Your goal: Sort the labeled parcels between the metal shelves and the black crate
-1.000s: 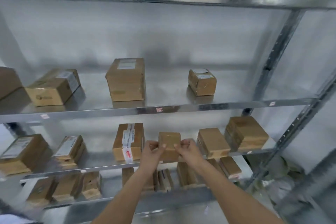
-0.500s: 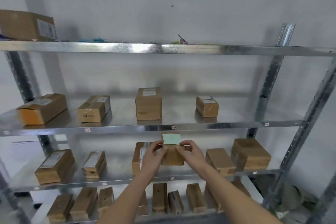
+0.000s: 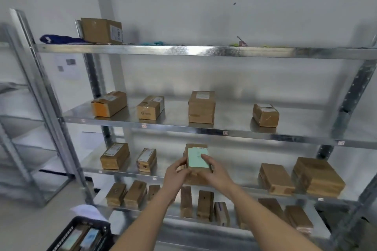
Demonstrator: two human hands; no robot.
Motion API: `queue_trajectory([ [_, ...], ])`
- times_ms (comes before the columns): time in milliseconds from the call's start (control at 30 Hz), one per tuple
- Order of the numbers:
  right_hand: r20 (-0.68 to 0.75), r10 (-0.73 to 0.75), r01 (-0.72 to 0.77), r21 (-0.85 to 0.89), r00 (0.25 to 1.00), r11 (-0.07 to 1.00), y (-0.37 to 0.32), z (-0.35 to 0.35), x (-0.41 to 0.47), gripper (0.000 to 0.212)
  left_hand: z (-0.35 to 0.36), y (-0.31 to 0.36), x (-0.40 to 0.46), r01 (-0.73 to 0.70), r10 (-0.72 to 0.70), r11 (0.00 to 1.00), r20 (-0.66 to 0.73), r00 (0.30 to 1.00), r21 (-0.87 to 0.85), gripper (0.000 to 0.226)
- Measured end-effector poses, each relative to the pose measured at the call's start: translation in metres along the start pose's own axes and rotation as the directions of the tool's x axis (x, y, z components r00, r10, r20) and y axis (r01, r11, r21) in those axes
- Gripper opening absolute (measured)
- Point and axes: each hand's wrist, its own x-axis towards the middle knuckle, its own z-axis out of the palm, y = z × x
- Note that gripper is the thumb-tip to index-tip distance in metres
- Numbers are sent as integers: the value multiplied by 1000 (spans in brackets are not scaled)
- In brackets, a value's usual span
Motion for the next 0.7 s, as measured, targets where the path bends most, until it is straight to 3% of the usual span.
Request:
queue_trajectory([
  [200, 176, -4, 4, -4, 984, 1000, -5, 93, -18, 82, -81, -26, -55, 73, -86, 992, -137, 987, -100, 40],
  [400, 300, -69, 97, -77, 951, 992, -47, 220, -30, 95, -199, -40, -103, 37, -64, 995, -305, 950, -93, 38],
  [533, 423, -66, 89, -35, 904, 995, -89, 312, -38, 89, -300, -46, -133, 35, -30, 999, -369, 929, 7, 36],
  [700, 414, -142, 222, -151, 899, 963, -138, 441, -41, 95, -440, -59, -169, 64, 34, 981, -491, 870, 181, 37],
])
